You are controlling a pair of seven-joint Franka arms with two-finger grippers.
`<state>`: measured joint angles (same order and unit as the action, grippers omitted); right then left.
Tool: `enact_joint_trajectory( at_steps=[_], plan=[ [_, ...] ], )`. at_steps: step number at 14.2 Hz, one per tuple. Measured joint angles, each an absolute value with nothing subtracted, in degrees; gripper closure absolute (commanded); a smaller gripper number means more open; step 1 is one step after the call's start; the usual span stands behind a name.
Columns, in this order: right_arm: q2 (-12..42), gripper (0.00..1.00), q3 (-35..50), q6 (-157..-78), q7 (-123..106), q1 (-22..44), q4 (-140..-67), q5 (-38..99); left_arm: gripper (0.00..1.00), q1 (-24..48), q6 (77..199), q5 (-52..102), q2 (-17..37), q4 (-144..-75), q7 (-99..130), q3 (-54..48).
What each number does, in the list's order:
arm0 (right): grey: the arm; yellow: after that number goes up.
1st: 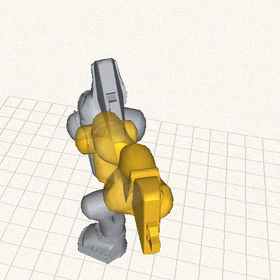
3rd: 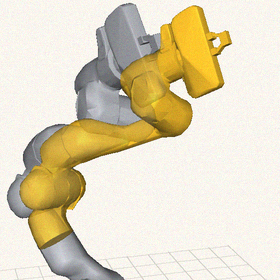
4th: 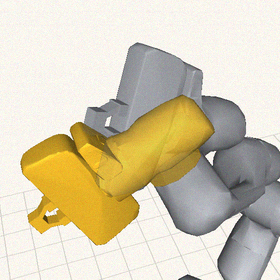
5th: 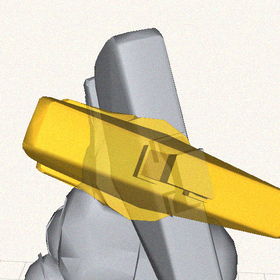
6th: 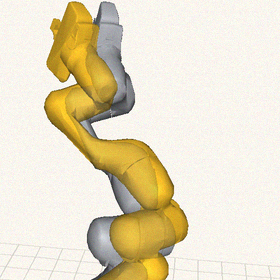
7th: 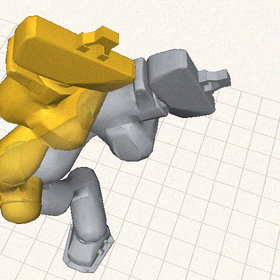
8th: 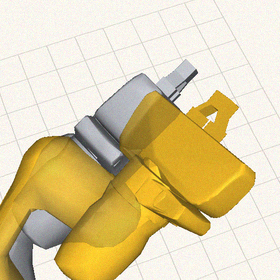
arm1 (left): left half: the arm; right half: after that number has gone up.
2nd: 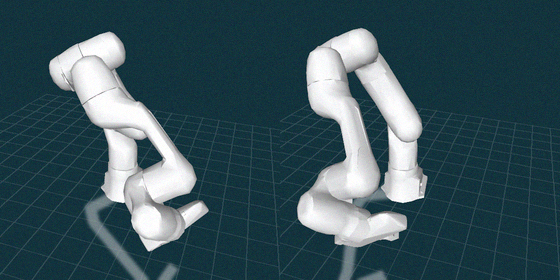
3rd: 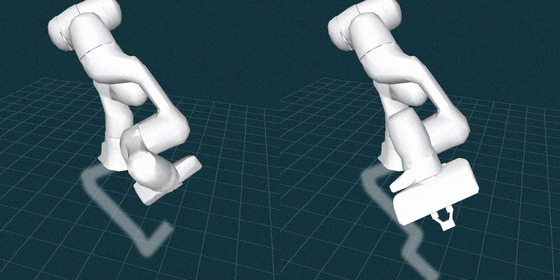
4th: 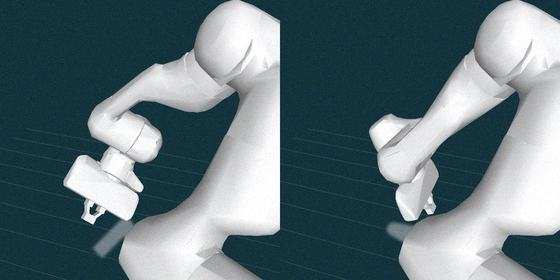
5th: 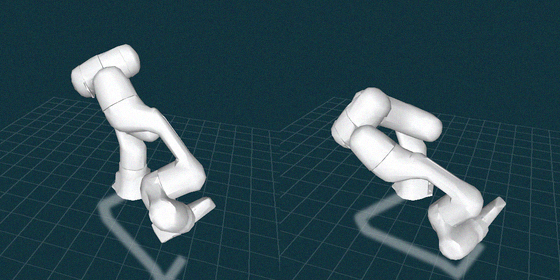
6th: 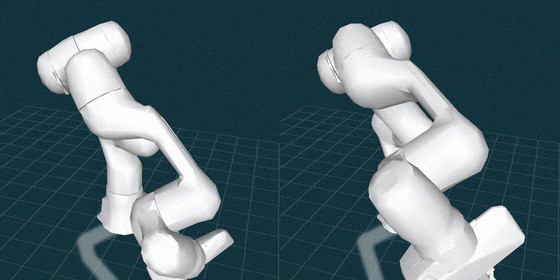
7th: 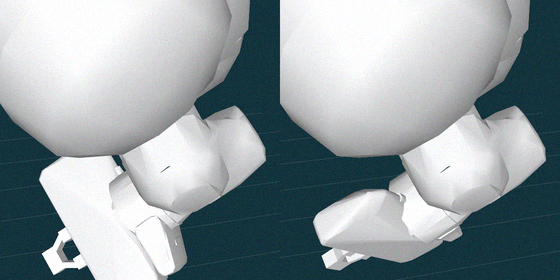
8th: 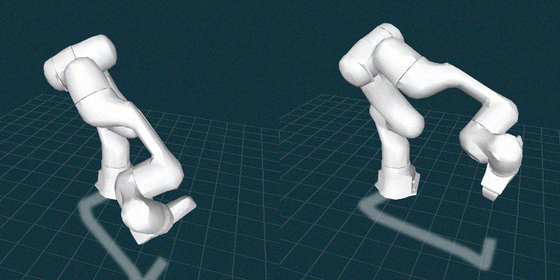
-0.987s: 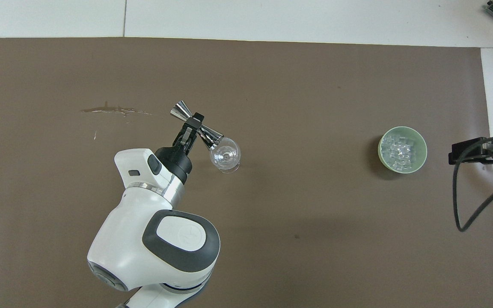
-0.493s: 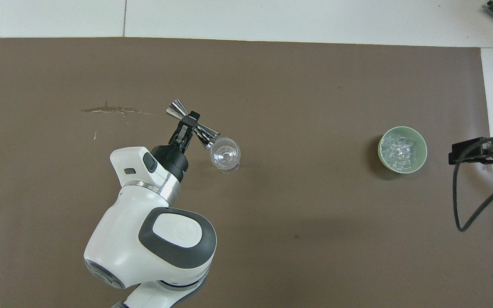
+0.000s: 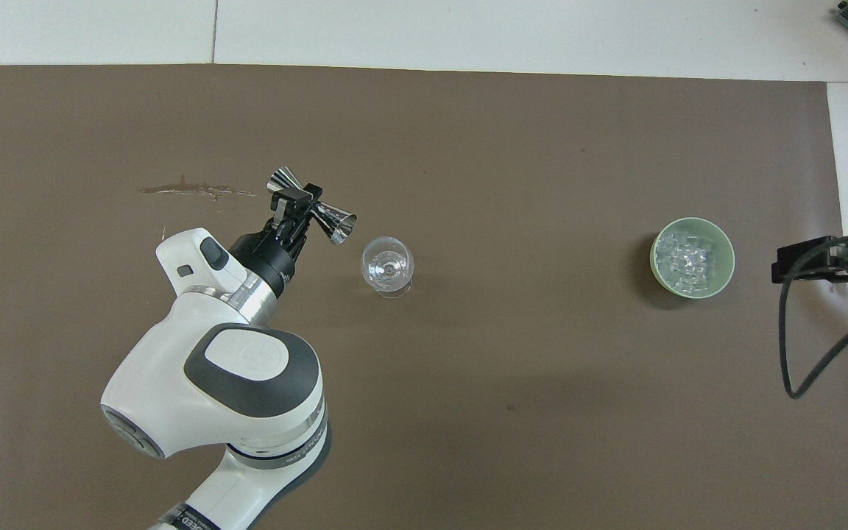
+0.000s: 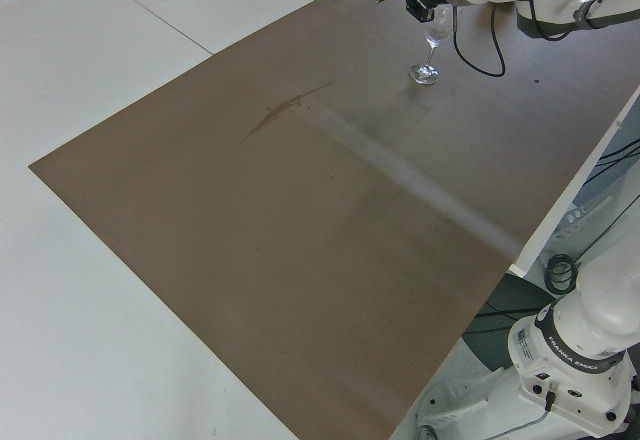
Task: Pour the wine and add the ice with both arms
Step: 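Carry the jigger back toward its starting spot with the left gripper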
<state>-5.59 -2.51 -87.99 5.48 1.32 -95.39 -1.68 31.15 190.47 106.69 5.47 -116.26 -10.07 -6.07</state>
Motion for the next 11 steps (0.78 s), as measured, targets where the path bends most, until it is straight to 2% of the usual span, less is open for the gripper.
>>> enact_joint_trajectory(
  at_steps=[6, 11],
  plan=[
    [-5.59, 0.00, -2.51, -87.99, 5.48, 1.32, -95.39, -1.68, 1.00, 23.44, 180.17, 109.66, 2.05, -121.55, -2.18, -6.08],
    [-5.59, 0.00, -2.51, -87.99, 5.48, 1.32, -95.39, -1.68, 1.00, 18.23, 172.38, 109.83, 0.25, -124.58, 13.35, -6.04]
  ],
)
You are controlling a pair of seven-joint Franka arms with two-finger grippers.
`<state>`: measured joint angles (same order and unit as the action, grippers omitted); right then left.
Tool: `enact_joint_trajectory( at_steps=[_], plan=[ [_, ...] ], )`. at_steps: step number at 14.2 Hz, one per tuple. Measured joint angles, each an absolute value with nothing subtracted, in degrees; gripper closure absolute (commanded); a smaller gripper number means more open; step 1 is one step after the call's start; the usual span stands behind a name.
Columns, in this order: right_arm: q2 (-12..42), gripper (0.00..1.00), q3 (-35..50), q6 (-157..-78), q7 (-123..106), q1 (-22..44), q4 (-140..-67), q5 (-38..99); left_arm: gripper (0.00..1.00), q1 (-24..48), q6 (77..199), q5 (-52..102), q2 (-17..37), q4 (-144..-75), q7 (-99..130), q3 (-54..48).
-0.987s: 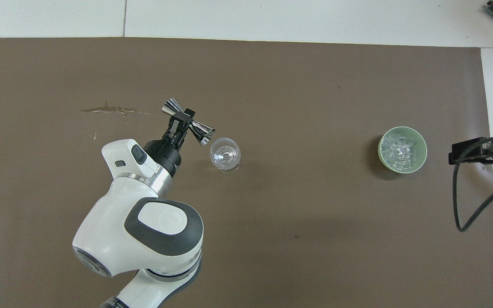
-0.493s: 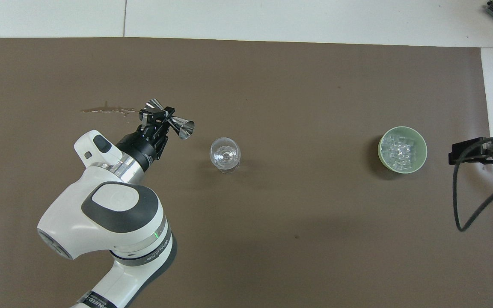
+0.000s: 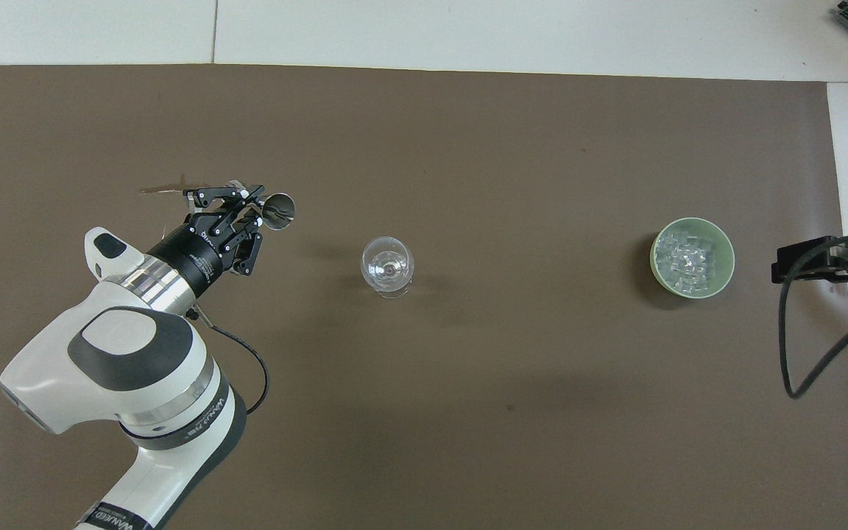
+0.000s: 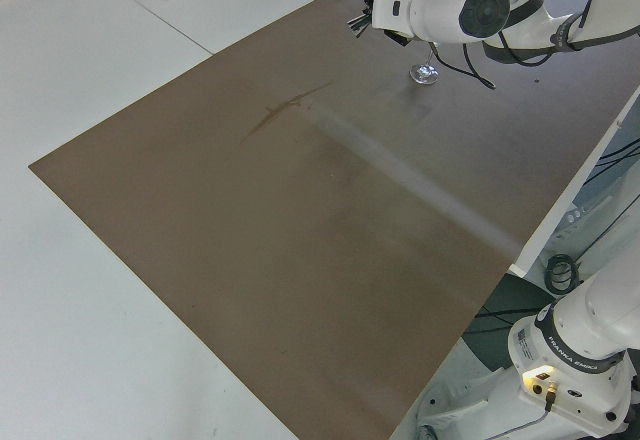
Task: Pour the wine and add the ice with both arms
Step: 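Carry the jigger back toward its starting spot with the left gripper, then lower the jigger with the left gripper while the right gripper reaches the bowl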
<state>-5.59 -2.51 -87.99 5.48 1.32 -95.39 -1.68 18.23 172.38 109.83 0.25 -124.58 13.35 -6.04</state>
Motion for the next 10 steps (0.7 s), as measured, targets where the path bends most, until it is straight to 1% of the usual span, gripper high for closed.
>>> enact_joint_trajectory(
  at_steps=[5, 10],
  plan=[
    [-5.59, 0.00, -2.51, -87.99, 5.48, 1.32, -95.39, -1.68, 1.00, 12.68, 168.84, 109.90, -0.44, -125.79, 31.14, -6.00],
    [-5.59, 0.00, -2.51, -87.99, 5.48, 1.32, -95.39, -1.68, 1.00, 5.41, 163.00, 109.97, -0.86, -128.54, 42.92, -5.94]
  ],
)
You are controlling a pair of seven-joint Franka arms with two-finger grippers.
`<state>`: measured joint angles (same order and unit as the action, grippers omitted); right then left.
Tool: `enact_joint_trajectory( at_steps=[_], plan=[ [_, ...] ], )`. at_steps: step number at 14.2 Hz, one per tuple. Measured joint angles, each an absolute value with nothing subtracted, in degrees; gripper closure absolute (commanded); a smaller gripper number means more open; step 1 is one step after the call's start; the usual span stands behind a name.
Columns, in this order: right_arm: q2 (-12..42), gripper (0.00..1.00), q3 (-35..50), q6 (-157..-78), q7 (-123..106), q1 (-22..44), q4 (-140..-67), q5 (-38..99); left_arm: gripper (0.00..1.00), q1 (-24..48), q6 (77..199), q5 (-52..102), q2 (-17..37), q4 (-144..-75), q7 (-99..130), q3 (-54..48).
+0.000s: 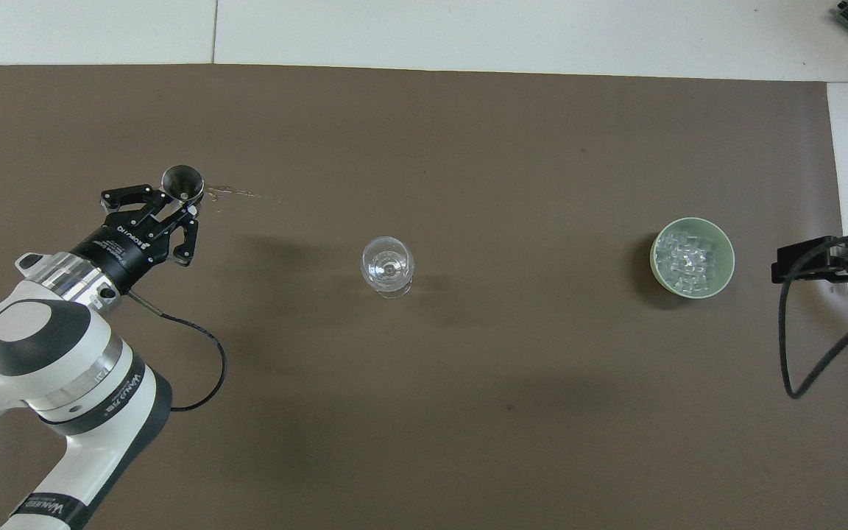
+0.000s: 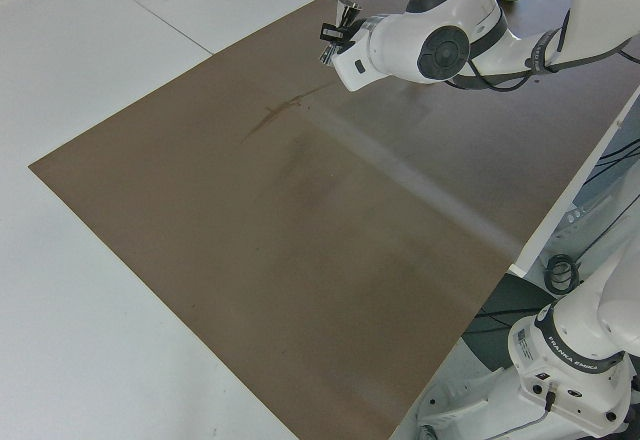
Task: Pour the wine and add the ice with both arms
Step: 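Lower the jigger with the left gripper while the right gripper reaches the bowl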
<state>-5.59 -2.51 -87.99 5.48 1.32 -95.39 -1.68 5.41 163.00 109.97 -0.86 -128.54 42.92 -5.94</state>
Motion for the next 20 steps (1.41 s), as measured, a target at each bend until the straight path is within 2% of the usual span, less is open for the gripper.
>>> enact_joint_trajectory(
  at_steps=[6, 12, 16, 20],
  plan=[
    [-5.59, 0.00, -2.51, -87.99, 5.48, 1.32, -95.39, -1.68, 1.00, -3.96, 152.07, 109.96, -0.07, -130.35, 47.27, -5.89],
    [-5.59, 0.00, -2.51, -87.99, 5.48, 1.31, -95.39, -1.68, 1.00, -13.54, 140.03, 110.32, 5.56, -129.73, 47.30, -5.68],
    [-5.59, 0.00, -2.51, -88.26, 5.48, 1.32, -95.52, -1.68, 1.00, -14.09, 138.62, 115.34, 8.38, -129.22, 44.83, -5.89],
    [-6.28, 0.00, -2.52, -96.13, 2.93, 1.27, -100.02, -1.68, 1.00, -15.15, 136.93, 116.38, 10.63, -129.19, 44.05, -5.78]
  ],
)
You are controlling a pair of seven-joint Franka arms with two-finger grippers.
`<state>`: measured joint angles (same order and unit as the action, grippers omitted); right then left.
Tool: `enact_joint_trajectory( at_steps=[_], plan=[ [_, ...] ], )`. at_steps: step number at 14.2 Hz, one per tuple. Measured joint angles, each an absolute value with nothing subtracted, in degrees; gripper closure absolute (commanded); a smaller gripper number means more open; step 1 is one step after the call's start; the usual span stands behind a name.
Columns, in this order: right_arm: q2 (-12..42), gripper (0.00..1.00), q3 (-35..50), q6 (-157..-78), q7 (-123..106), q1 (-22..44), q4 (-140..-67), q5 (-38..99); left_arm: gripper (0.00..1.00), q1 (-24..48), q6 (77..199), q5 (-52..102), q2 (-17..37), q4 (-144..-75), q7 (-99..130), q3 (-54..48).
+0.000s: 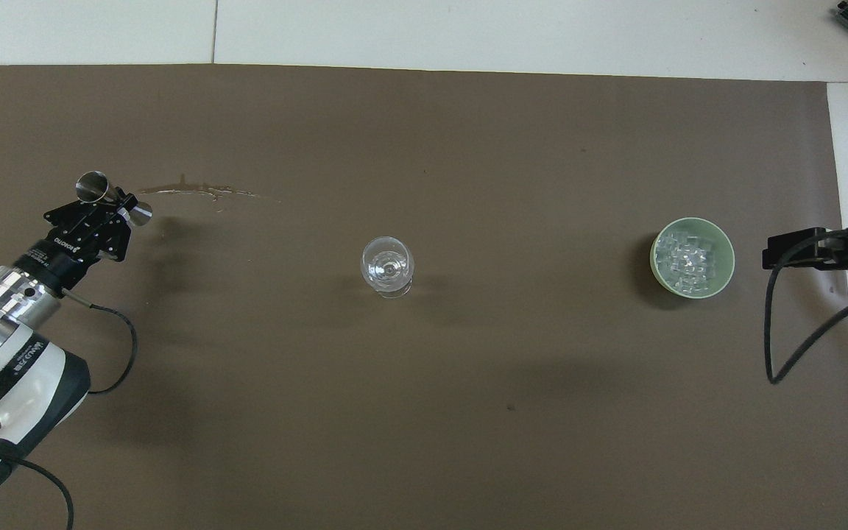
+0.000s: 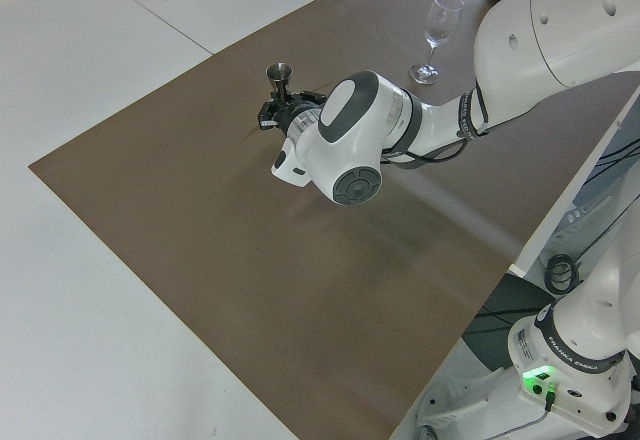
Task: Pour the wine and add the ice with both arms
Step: 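Lower the jigger with the left gripper while the right gripper reaches the bowl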
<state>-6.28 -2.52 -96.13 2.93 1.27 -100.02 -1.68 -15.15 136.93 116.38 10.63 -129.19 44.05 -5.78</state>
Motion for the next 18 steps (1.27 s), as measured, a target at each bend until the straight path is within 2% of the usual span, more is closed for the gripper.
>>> enact_joint_trajectory(
  at_steps=[7, 8, 9, 11, 12, 16, 17, 18],
  plan=[
    [-7.56, 0.00, -3.16, -106.21, -8.01, 0.34, -108.83, -1.68, 1.00, -15.42, 135.87, 122.36, 13.97, -129.25, 42.17, -5.83],
    [-7.56, 0.00, -3.23, -106.84, -9.35, -0.15, -109.51, -1.68, 0.97, -15.42, 135.83, 122.71, 14.37, -129.26, 42.03, -5.84],
    [-7.50, 0.00, -3.30, -106.94, -10.14, -0.52, -110.16, -1.68, 0.77, -15.42, 135.82, 122.81, 14.63, -129.34, 42.00, -5.84],
    [-6.59, 0.00, -3.34, -107.22, -10.58, -0.60, -111.23, -1.68, 0.73, -15.52, 135.81, 122.89, 14.82, -129.48, 41.99, -5.80],
    [-5.73, 0.00, -3.32, -107.80, -10.67, -0.60, -111.53, -1.68, 0.64, -15.76, 135.81, 122.90, 14.85, -129.49, 41.99, -5.77],
    [-1.64, 0.00, -3.30, -112.35, -13.11, -0.60, -112.85, -1.68, 0.61, -16.28, 135.83, 122.90, 14.86, -129.52, 41.96, -5.74],
    [-0.62, 0.00, -3.30, -115.02, -14.06, -0.60, -114.01, -1.68, 0.54, -16.28, 135.89, 122.90, 14.86, -129.58, 41.90, -5.81],
    [0.22, 0.00, -3.31, -117.51, -14.92, -0.60, -115.21, -1.68, 0.42, -16.27, 136.19, 122.90, 14.86, -129.60, 41.88, -5.84]
  ],
)
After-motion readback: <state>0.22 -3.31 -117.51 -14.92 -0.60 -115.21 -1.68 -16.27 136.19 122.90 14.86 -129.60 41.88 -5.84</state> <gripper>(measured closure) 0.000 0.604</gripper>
